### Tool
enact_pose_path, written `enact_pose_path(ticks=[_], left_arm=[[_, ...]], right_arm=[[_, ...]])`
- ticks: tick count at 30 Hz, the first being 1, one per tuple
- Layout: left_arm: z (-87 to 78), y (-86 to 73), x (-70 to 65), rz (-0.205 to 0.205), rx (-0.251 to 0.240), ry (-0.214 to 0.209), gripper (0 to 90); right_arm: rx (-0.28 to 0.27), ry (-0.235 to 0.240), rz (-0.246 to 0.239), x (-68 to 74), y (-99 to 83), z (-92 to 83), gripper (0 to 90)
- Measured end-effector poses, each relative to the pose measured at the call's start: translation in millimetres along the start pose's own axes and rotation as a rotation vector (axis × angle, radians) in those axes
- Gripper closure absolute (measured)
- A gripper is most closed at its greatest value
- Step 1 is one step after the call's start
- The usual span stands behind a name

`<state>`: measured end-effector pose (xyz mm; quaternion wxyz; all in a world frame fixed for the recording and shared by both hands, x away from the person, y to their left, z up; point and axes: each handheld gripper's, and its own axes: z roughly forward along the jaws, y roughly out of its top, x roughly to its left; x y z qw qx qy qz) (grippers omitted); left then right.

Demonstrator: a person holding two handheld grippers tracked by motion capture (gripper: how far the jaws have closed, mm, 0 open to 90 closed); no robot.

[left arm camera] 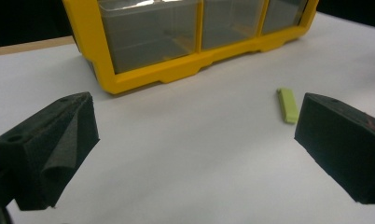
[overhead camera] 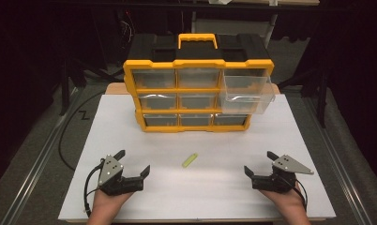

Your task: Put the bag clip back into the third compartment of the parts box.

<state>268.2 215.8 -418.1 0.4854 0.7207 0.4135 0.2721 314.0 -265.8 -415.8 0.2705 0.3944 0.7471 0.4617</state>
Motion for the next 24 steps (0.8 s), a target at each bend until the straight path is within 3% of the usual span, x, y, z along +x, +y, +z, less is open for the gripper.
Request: enact_pose_path(ticks=[5, 11, 16, 24], left_arm=[[-1.3, -0.3, 5.7, -0.022, -0.001, -0.002, 0.9], [4.1, -0.4, 4.9, -0.008, 0.019, -0.001, 0.9], [4.2, -0.5, 4.0, 0.004, 0.027, -0.005, 0.8], [6.5, 0.4, 5.9, -0.013, 0.022, -0.008, 0.8]], right_arm=[[0.004, -0.034, 0.024, -6.2, -2.0, 1.2, 0.0], [0.014, -0.044, 0.025, -10.6, -5.0, 4.7, 0.0], [0.023, -0.029, 0.011, -7.6, -4.3, 7.9, 0.0], [0.042, 0.004, -0.029, 3.5, -0.8, 20.0, 0.0]])
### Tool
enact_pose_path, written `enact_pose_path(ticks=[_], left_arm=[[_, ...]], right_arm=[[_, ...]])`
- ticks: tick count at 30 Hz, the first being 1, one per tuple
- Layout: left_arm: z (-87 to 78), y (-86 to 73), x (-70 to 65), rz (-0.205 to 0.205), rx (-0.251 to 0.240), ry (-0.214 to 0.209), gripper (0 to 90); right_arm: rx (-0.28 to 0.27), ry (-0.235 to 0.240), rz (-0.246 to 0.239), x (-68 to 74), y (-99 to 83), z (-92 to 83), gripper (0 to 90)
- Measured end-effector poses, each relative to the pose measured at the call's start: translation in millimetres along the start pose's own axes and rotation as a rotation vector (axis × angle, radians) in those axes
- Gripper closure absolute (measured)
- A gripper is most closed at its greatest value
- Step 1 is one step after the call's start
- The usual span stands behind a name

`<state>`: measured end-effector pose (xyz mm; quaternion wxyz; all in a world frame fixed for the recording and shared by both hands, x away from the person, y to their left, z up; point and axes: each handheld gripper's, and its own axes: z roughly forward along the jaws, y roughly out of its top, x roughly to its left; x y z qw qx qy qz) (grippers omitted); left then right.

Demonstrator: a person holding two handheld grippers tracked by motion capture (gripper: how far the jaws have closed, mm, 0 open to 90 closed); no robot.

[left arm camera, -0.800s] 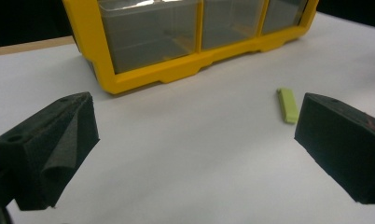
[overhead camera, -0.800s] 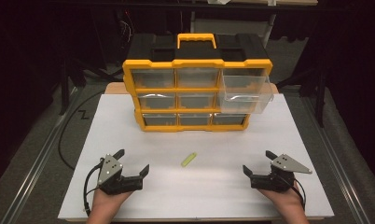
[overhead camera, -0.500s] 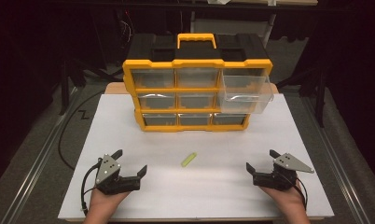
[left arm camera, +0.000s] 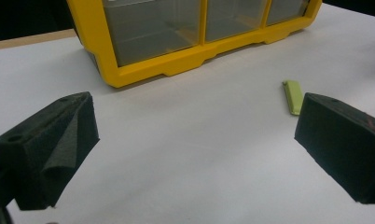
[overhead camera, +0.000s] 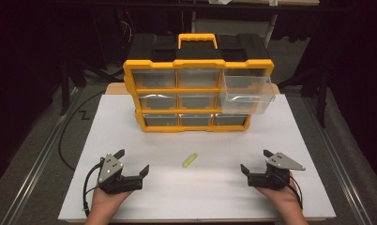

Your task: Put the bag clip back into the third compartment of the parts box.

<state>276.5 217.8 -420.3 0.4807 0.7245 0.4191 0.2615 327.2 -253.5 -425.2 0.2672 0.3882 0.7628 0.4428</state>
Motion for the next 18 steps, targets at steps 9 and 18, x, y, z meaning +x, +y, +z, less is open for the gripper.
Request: enact_pose_path(ticks=[9, 18], left_arm=[[-1.0, 1.6, -4.2, 0.021, -0.013, -0.045, 0.8], [0.8, 0.5, -6.1, 0.043, -0.024, -0.027, 0.4]], right_arm=[[0.013, 0.041, -0.023, 20.6, 9.1, 18.2, 0.0], [0.033, 0.097, -0.044, 41.8, 21.9, 39.1, 2.6]])
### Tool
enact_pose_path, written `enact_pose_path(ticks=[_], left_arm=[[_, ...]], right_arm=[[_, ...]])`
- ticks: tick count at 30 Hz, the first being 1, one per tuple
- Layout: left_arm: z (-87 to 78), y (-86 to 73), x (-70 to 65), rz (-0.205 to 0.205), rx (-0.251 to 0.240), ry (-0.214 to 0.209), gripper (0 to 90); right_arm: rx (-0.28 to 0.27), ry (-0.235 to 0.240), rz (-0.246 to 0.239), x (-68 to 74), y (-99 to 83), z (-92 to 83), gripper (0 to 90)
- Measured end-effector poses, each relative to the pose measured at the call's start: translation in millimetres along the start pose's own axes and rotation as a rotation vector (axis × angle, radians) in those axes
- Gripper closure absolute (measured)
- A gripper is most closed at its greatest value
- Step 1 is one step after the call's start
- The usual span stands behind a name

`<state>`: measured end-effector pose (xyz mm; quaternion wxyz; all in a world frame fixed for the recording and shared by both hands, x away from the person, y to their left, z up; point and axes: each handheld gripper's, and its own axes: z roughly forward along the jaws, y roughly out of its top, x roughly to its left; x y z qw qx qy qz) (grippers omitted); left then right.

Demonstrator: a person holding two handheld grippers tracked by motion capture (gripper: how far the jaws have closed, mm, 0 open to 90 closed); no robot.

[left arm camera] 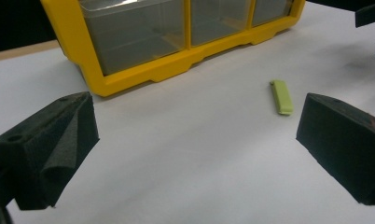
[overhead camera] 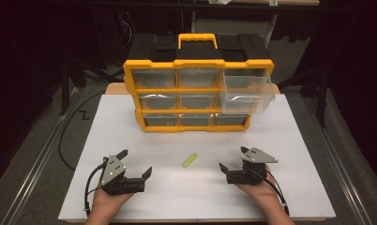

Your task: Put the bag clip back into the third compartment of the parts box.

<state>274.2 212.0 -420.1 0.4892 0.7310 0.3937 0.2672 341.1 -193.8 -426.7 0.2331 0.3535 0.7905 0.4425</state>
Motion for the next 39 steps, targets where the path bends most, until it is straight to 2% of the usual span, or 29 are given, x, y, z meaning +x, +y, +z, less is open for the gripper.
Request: enact_pose_path(ticks=[4, 8, 11, 16, 19, 23, 25, 29, 31, 32, 33, 35, 39], left_arm=[[0.6, -0.3, -0.1, 0.004, 0.005, -0.004, 0.3], [-0.7, 0.2, -0.3, 0.0, -0.016, -0.009, 0.4], [-0.4, 0.3, 0.5, -0.005, -0.011, -0.013, 0.4], [0.4, 0.0, -0.2, -0.002, -0.006, -0.013, 0.4], [0.2, 0.0, -0.8, -0.001, -0.008, -0.013, 0.4], [-0.1, 0.0, -0.9, -0.001, -0.01, -0.014, 0.4], [-0.2, 0.0, -0.7, 0.0, -0.009, -0.014, 0.4], [-0.7, -0.2, -0.5, -0.001, -0.01, -0.017, 0.4], [-0.9, -0.2, -0.6, 0.0, -0.009, -0.019, 0.4], [-1.7, -0.2, -1.1, 0.002, -0.011, -0.021, 0.3], [-1.7, -0.2, -1.1, 0.002, -0.011, -0.021, 0.3], [-2.4, -0.1, -1.7, 0.003, -0.015, -0.026, 0.4], [-1.8, -0.1, -1.2, 0.002, -0.014, -0.027, 0.3]], right_arm=[[0.005, 0.023, -0.031, 10.6, 6.9, 10.2, 6.7], [0.014, 0.053, -0.037, 19.8, 13.8, 21.3, 12.9], [0.023, 0.076, -0.048, 26.1, 19.5, 29.4, 16.1], [0.036, 0.129, -0.064, 37.1, 27.8, 42.2, 26.8], [0.024, 0.156, -0.08, 45.5, 33.2, 48.0, 40.5], [0.001, 0.211, -0.122, 61.5, 41.3, 54.4, 73.8], [0.004, 0.244, -0.118, 68.8, 46.3, 59.2, 88.6], [0.033, 0.267, -0.137, 83.1, 53.2, 73.2, 90.0], [0.046, 0.267, -0.144, 86.1, 54.1, 77.0, 90.0], [0.066, 0.26, -0.162, 91.3, 54.8, 85.0, 90.0], [0.066, 0.26, -0.162, 91.3, 54.8, 85.0, 90.0], [0.103, 0.256, -0.186, 96.3, 53.8, 94.8, 90.0], [0.148, 0.254, -0.197, 96.6, 51.5, 97.9, 90.0]])
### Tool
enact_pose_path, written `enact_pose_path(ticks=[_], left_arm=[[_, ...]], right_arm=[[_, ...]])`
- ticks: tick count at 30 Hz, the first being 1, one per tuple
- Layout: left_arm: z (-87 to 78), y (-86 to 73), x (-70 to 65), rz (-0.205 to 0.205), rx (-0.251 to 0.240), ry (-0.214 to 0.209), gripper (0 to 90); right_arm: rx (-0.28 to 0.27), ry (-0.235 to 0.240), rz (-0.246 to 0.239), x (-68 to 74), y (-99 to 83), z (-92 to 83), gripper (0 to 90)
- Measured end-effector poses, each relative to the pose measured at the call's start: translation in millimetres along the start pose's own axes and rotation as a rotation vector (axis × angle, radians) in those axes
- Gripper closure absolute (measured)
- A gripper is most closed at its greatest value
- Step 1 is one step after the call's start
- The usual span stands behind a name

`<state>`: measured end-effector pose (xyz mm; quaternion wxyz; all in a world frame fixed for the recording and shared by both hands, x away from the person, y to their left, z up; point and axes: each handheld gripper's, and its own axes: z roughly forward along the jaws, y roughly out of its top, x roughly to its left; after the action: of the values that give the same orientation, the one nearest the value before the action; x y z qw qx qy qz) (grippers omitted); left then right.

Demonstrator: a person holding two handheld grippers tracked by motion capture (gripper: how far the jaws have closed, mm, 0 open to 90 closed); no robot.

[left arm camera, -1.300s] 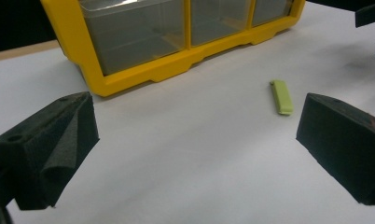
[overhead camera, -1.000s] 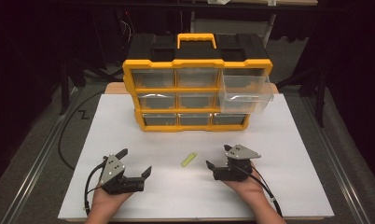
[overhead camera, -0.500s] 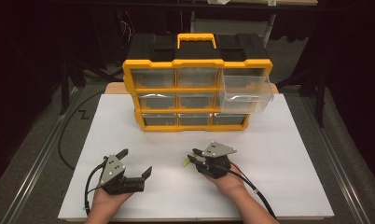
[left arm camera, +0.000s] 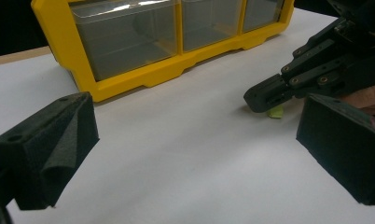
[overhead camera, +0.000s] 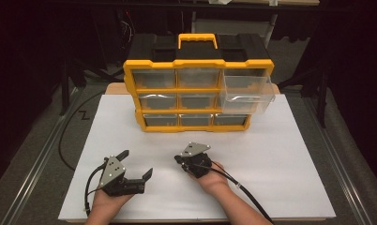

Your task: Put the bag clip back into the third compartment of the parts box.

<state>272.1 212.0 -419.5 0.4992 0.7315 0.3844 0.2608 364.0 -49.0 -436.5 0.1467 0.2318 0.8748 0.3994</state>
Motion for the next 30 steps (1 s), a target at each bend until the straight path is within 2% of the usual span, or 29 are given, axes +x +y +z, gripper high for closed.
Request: enact_pose_path(ticks=[5, 16, 30], left_arm=[[0.4, 0.3, -0.3, -0.004, -0.001, -0.007, 0.4], [-0.7, 0.9, -1.7, 0.002, -0.01, -0.017, 0.4], [-0.3, 2.0, -4.9, 0.019, -0.007, -0.031, 0.3]], right_arm=[[0.04, -0.006, -0.02, 0.7, -2.7, -0.9, 90.0], [0.054, -0.007, -0.022, -0.6, -5.4, -4.9, 90.0], [0.069, 0.003, -0.023, -0.2, -14.5, -19.2, 90.0]])
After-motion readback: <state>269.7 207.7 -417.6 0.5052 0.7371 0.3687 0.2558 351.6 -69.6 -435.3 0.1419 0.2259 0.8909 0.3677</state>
